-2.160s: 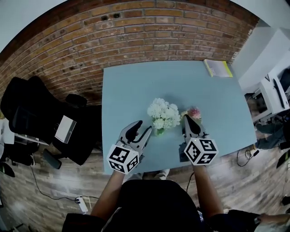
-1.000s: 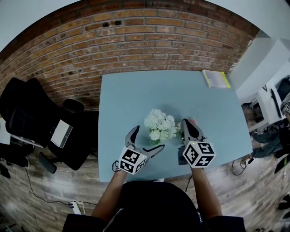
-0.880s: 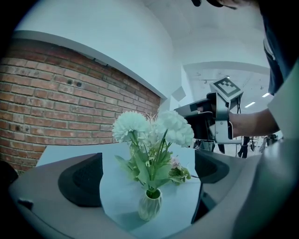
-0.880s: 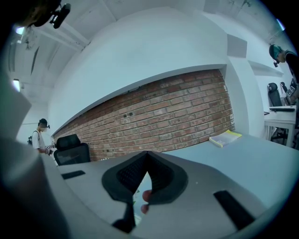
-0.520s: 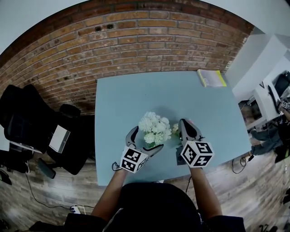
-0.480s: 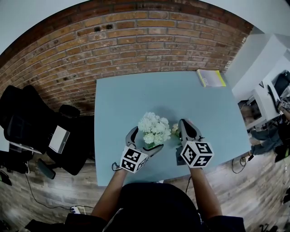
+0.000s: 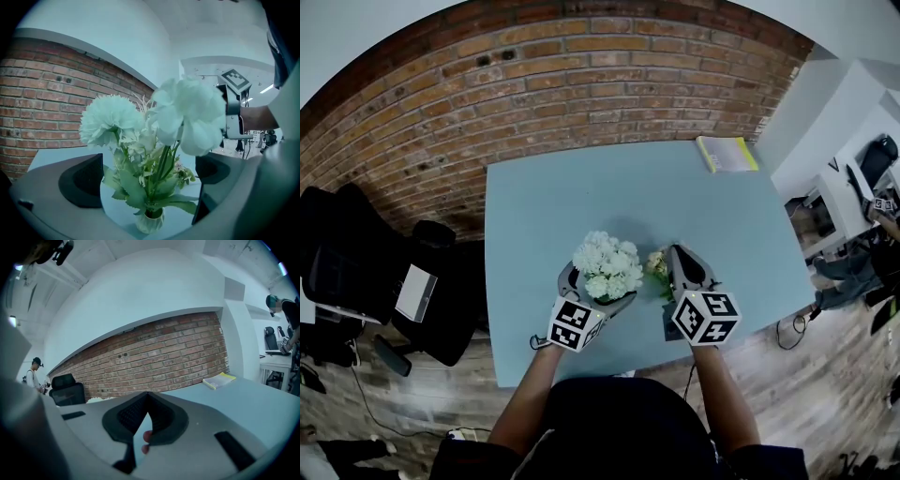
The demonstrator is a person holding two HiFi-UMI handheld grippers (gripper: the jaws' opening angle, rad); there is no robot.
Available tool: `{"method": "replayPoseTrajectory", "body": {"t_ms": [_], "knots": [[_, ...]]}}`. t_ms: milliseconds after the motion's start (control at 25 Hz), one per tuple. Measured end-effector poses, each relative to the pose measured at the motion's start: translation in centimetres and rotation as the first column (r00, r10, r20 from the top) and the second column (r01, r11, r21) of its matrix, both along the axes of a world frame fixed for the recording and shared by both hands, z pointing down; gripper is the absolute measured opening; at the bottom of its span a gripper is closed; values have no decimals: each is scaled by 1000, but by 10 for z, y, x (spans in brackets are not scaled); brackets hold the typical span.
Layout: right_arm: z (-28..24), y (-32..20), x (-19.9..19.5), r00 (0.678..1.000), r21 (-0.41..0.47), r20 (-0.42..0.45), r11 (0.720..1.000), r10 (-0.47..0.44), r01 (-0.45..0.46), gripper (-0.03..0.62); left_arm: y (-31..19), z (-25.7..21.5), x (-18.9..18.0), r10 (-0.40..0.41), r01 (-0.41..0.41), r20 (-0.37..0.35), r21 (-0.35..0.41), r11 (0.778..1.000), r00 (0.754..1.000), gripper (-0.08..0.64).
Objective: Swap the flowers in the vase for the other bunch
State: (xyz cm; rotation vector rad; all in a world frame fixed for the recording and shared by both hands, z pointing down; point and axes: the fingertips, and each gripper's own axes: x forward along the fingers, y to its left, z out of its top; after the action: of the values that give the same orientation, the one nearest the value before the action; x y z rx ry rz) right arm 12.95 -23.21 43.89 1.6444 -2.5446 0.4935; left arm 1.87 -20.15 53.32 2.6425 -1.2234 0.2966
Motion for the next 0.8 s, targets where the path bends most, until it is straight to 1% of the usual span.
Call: {"method": "replayPoseTrajectory", "body": {"t_ms": [240, 480, 800], "knots": [[6, 2, 8, 1000, -12, -2, 1000, 9, -9, 12, -2, 8, 6, -15, 15, 31, 5, 1000, 999, 597], [6, 1, 11, 1000, -12, -3, 1000, 16, -16, 12, -7, 6, 5, -34, 34, 9, -9, 999, 999, 595], [7, 1, 13, 1000, -19, -2, 1000, 16, -16, 12, -10, 5, 6, -42, 42, -2, -34, 999, 999, 594]]}}
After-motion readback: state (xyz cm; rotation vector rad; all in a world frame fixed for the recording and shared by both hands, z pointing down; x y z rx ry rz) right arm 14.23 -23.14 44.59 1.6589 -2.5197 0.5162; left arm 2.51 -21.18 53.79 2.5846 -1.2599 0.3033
